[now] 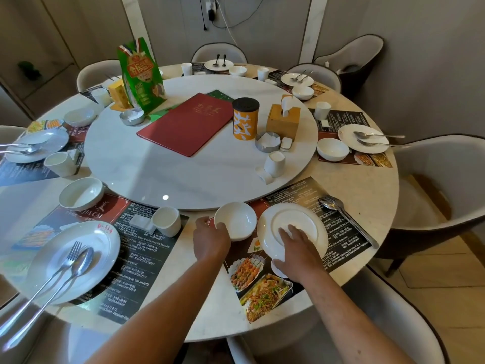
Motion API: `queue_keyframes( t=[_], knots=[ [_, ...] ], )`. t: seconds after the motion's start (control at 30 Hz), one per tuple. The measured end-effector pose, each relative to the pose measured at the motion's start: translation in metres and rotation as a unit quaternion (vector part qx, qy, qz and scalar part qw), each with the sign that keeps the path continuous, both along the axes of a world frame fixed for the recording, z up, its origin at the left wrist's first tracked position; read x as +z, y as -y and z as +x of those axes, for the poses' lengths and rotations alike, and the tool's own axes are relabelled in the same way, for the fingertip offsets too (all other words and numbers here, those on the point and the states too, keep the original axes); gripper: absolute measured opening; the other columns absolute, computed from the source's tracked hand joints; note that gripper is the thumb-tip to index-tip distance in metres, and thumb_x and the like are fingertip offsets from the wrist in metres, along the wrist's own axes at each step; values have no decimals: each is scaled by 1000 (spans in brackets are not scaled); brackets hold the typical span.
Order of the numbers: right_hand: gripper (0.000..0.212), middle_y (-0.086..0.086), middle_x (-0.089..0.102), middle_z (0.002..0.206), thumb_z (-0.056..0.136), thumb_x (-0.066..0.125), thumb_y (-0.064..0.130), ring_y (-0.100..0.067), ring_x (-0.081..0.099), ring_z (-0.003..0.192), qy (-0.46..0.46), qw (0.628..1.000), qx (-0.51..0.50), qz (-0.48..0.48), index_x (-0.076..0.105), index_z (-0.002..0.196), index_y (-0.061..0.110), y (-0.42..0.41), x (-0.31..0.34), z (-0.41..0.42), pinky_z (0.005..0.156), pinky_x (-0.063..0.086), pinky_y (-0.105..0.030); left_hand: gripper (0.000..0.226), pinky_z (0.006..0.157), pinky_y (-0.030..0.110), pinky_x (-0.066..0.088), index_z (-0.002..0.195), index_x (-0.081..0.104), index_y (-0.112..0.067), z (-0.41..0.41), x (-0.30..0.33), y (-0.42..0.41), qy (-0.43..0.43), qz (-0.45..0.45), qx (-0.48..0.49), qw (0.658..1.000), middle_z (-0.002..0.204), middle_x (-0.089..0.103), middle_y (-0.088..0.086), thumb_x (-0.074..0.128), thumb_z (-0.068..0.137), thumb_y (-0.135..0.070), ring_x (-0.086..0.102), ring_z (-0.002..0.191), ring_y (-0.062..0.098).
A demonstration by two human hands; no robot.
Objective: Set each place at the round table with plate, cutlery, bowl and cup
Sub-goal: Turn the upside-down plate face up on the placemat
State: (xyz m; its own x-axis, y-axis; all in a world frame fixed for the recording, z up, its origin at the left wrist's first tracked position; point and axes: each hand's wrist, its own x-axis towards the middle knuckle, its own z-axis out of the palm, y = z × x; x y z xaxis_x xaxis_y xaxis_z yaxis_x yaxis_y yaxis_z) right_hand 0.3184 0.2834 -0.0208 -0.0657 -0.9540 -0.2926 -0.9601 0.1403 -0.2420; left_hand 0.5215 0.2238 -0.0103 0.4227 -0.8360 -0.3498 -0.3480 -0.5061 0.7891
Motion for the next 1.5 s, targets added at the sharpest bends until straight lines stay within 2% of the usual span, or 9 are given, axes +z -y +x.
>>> queue_keyframes(
  t=[0.1,0.23,0.37,0.53,0.83,1.03,1.23,1.4,1.5],
  knots=[
    [77,-2,15,165,94,59,50,-22,11,152,48,998,-15,-22,23,157,24,-6,0,-8,121,24,-41,34,83,36,53,129,49,-27,-9,0,-34,179,-87,-79,977,129,55,2,57,97,-35,55,113,21],
    [66,0,22,163,98,49,52,-21,14,150,11,996,-27,-87,28,155,27,-26,-4,-23,118,29,-43,35,101,36,46,131,55,-29,-28,-2,-69,319,-224,-296,872,135,54,-2,57,97,-37,48,127,21],
    [68,-1,19,163,97,51,51,-24,12,150,2,994,-56,-91,26,156,28,-42,-5,-39,118,30,-45,56,124,46,17,153,29,-34,-58,-4,-82,346,-195,-430,811,164,24,6,44,101,-50,15,153,28],
    [70,-4,21,160,96,56,47,-25,19,147,56,989,-117,-76,24,155,25,-51,-5,-55,114,36,-47,87,123,49,-3,158,-12,-37,-78,-17,-81,381,-76,-513,766,167,-15,12,40,95,-69,-13,154,34],
    [66,-7,42,144,91,60,49,-26,40,132,72,978,-189,-55,36,147,20,-25,-4,-66,105,44,-46,101,124,54,8,159,-10,-35,-87,-34,-52,364,-47,-531,764,166,-18,14,50,88,-74,-8,153,41],
    [55,-7,64,110,83,65,53,-25,62,98,212,914,-346,-16,62,118,11,6,-2,-79,74,54,-35,100,123,52,7,158,-11,-36,-88,-43,-48,373,-67,-522,764,166,-19,15,47,88,-76,-8,153,41],
    [68,-13,56,118,82,76,42,-31,55,113,359,820,-438,76,53,134,6,36,5,-104,98,51,-47,96,123,51,11,157,-12,-41,-91,-42,-52,384,-62,-514,765,166,-21,9,43,88,-79,-10,154,37],
    [75,-14,53,131,76,82,43,-31,52,118,371,813,-414,171,49,135,12,37,20,-117,85,52,-43,87,116,53,34,155,-10,-47,-100,-33,-70,396,-38,-478,783,167,-18,5,44,92,-72,-4,155,34],
    [60,-11,57,108,76,80,41,-26,57,100,365,825,-383,198,50,119,11,36,26,-113,87,54,-43,77,113,52,39,156,-1,-47,-115,-27,-82,399,-31,-469,787,168,-14,7,44,96,-65,-2,155,34]
  ],
)
